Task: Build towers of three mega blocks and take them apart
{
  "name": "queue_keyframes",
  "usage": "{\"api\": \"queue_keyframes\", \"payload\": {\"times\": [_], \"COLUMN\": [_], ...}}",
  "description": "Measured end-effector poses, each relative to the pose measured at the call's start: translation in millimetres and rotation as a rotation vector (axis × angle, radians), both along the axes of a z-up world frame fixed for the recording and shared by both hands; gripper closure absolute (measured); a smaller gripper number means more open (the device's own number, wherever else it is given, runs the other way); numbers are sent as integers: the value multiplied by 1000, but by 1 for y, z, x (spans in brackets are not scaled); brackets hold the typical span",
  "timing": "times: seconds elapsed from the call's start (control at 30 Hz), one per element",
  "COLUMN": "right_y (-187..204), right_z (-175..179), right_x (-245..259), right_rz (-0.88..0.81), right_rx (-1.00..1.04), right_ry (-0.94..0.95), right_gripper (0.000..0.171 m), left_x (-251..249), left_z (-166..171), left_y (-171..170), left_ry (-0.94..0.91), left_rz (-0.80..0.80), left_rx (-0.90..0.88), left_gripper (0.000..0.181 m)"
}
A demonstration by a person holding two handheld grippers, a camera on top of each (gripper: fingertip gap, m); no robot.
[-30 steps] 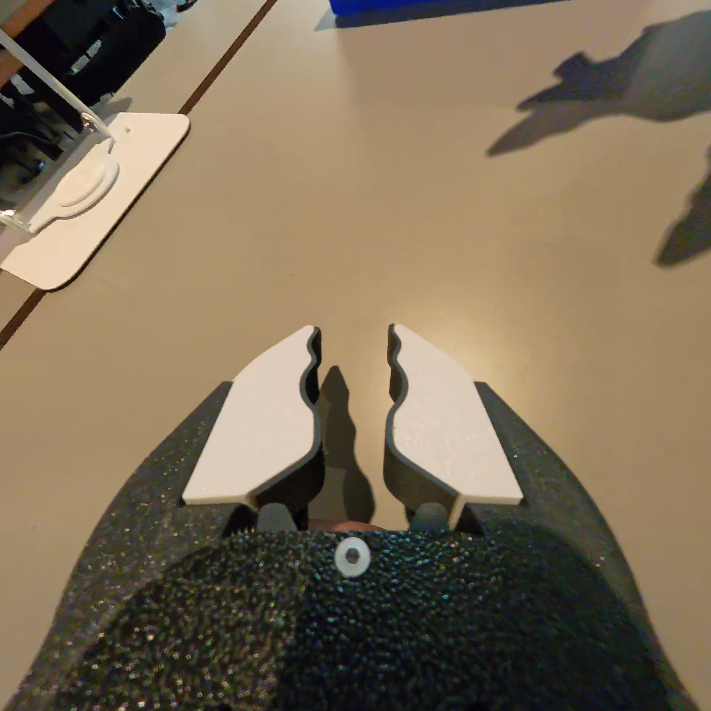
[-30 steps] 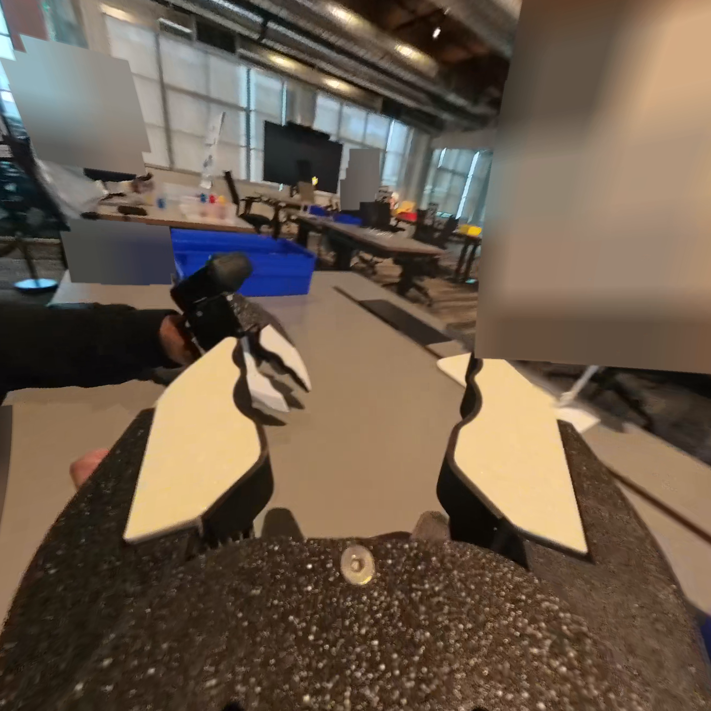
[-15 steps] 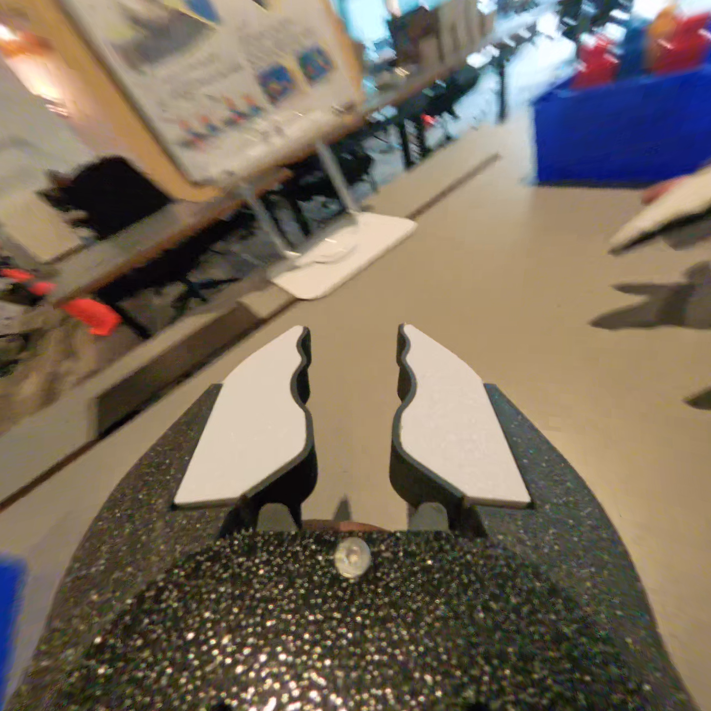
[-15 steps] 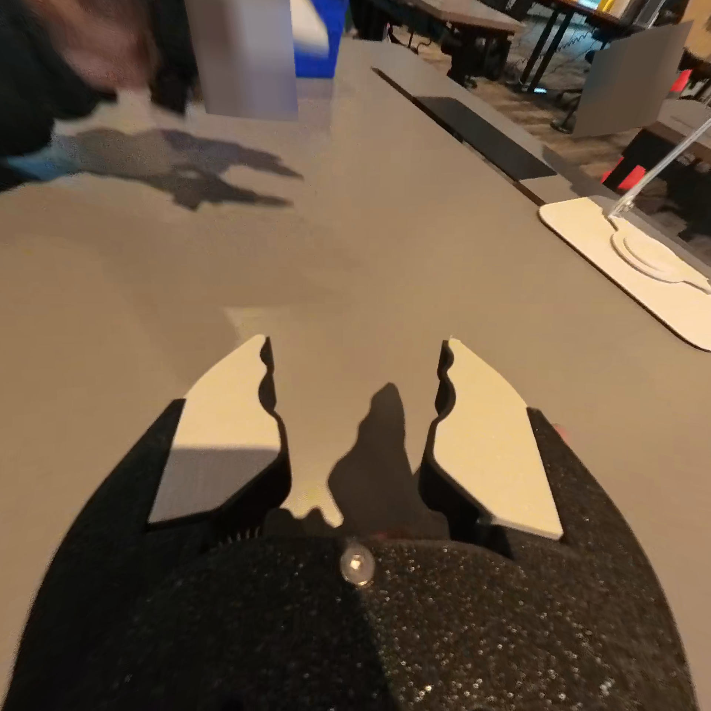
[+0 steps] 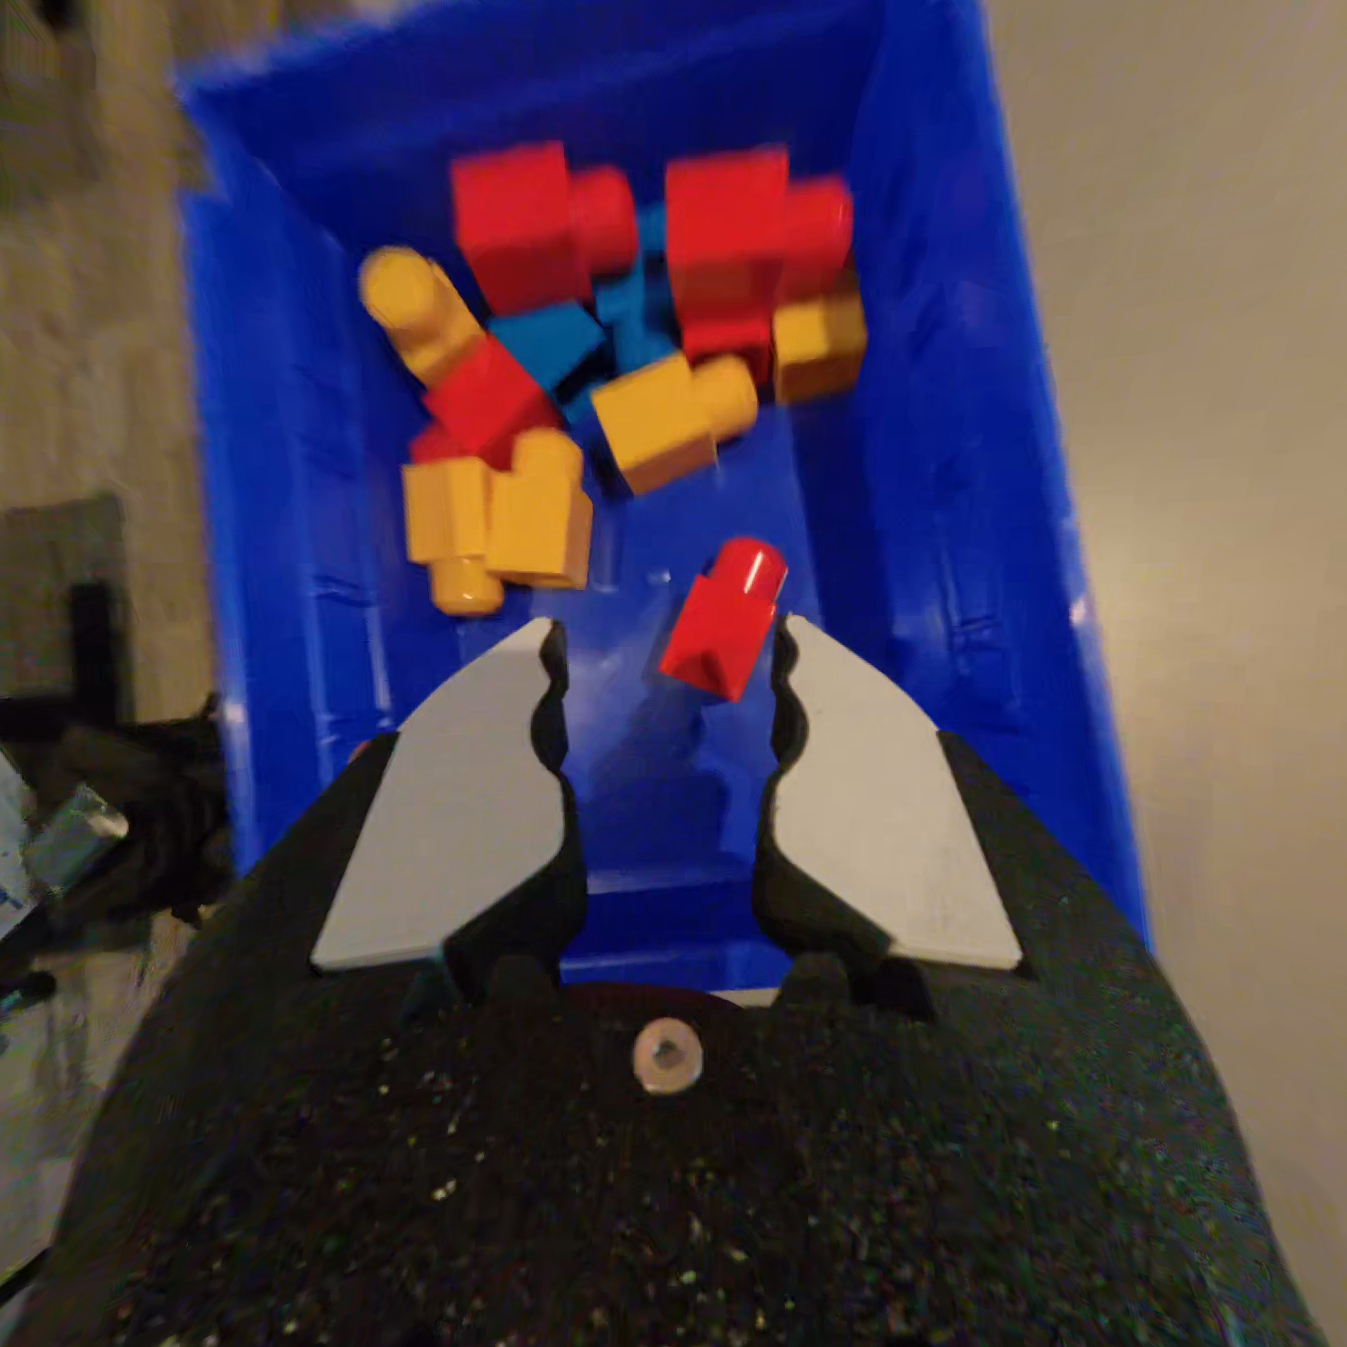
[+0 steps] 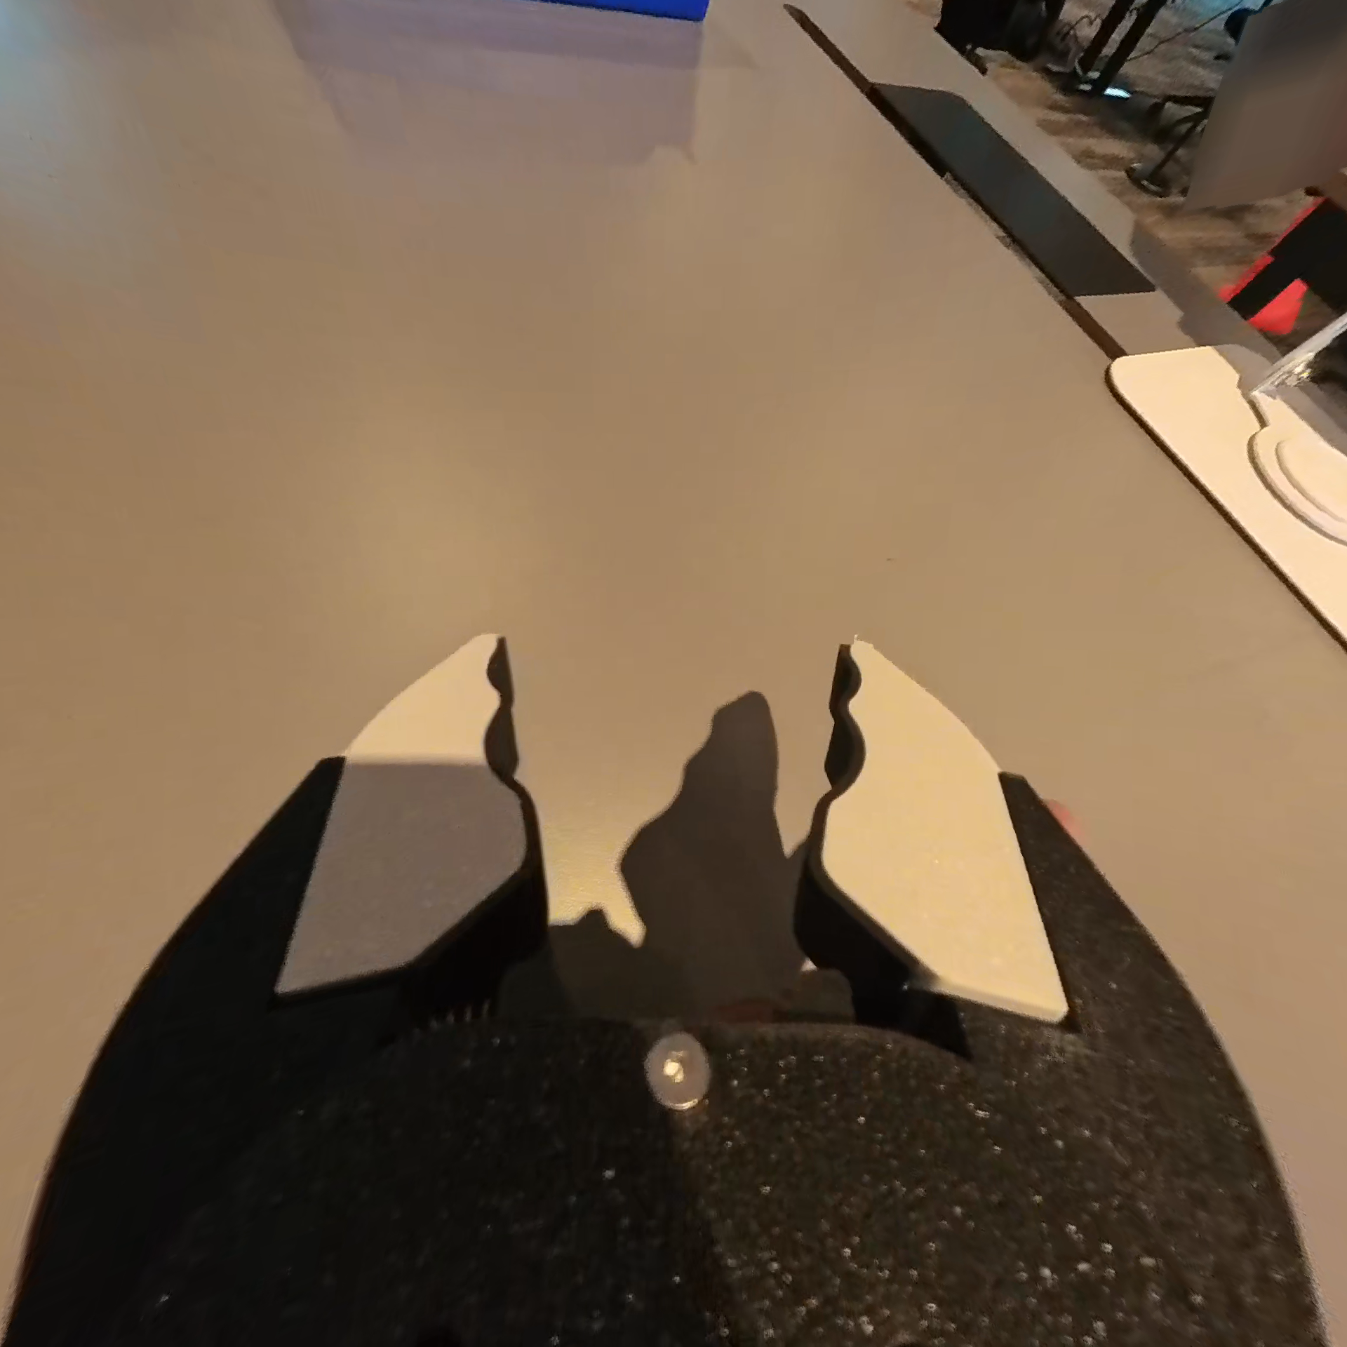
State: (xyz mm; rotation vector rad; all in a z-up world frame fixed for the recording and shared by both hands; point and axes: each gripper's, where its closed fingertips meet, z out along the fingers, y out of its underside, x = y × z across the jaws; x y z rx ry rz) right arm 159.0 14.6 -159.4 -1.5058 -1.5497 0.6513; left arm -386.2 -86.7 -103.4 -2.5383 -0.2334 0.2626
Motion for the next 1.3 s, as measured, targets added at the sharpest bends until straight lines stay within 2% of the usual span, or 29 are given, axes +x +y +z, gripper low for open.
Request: {"api": "queue_keyframes", "payload": {"times": [0.07, 0.17, 0.3, 0.4, 0.43, 0.5, 0.57, 0.63, 0.77, 0.8, 0.93, 1.03, 1.2, 1.3], "right_y": [0, -1, -1, 2, 3, 7, 9, 11, 14, 17, 29, 37, 37, 35], "right_z": [1, 0, -2, -4, -4, -3, -1, 4, 25, 31, 56, 72, 76, 72], "right_x": [0, 0, -1, -1, -1, 0, 0, 1, 2, 3, 6, 8, 9, 5], "right_rz": [2, 8, 7, -14, -27, -59, -80, -103, -126, -146, -235, -294, -291, -270], "right_rx": [-9, -11, -6, -1, 6, 38, 85, 150, 332, 378, 495, 536, 492, 423], "right_ry": [5, -3, -15, -27, -31, -29, -22, 3, 93, 111, 192, 249, 275, 273], "right_gripper": [82, 80, 81, 82, 83, 89, 97, 113, 154, 158, 158, 144, 128, 127], "left_x": [3, 8, 2, 2, 2, 2, -2, -7, -6, -2, 28, 47, 56, 71], "left_z": [-27, -45, -67, -88, -85, -87, -80, -64, -13, 1, 44, 68, 84, 93], "left_y": [2, 8, 4, -2, 5, 1, -1, 1, 7, 9, 22, 31, 35, 36], "left_ry": [-45, -49, -30, -40, -34, -37, 12, 69, 196, 228, 328, 357, 362, 320], "left_rz": [-48, -107, -105, -113, -105, -98, -80, -43, 16, 14, -46, -63, -56, -83], "left_rx": [-85, -128, -233, -292, -220, -221, -204, -141, 10, 42, 123, 188, 248, 320], "left_gripper": [126, 124, 124, 142, 143, 144, 144, 144, 144, 144, 144, 144, 144, 145]}}
